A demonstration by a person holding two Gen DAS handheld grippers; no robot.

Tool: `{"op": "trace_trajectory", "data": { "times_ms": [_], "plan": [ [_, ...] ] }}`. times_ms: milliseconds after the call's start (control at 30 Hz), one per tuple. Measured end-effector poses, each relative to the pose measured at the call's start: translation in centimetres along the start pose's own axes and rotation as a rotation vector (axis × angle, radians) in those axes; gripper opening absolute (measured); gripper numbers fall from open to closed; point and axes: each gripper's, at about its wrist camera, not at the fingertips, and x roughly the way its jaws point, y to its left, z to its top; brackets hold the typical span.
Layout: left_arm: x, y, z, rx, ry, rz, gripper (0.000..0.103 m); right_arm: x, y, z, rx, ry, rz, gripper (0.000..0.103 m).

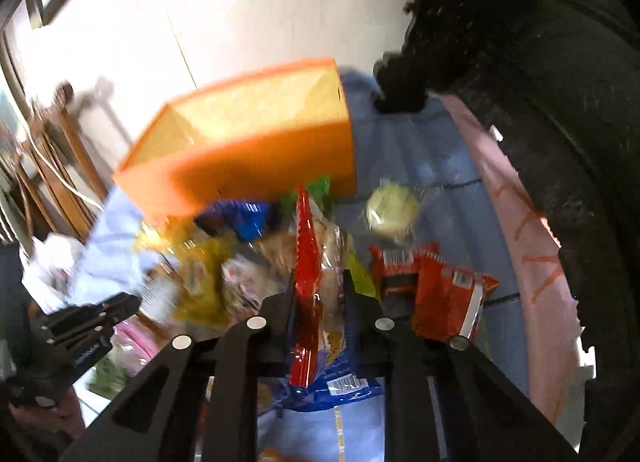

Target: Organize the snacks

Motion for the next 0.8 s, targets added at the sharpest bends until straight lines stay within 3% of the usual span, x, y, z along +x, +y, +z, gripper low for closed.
{"op": "trace_trajectory", "data": {
  "times_ms": [133, 300, 433, 533, 600, 800],
  "plan": [
    [-0.7, -0.8, 1.0, 0.014, -0.032, -0.064, 0.007, -2.9, -0.3, 1.3, 0.043, -0.059, 0.085, 0.018],
    [0.3, -1.1, 0.3, 0.037, -0.005, -0.044, 0.006, -5.4, -0.3, 2.8, 0.052, -0.120, 0.150, 0.018],
    [1.4, -0.2, -0.5, 0.015, 0.020, -0.059, 0.006, -6.9, -0.5, 3.3, 0.058, -0.159, 0.165, 0.018],
    [-0.4, 0.0, -0.5, 0.009, 0.003, -0.082, 0.006, -7.8, -1.0, 3.6, 0.073, -0.179, 0.172, 0.018],
    [-1.9, -0.1, 0.2, 0.009, -0.021, -0.115, 0.006, -8.2, -1.2, 3.7, 0.080, -0.188, 0.185, 0.018],
    [-6.1, -1.2, 4.8, 0.105, -0.158, -0.117, 0.006, -8.7, -0.5, 6.0, 0.068, -0.232, 0.230, 0.018]
  ]
}}
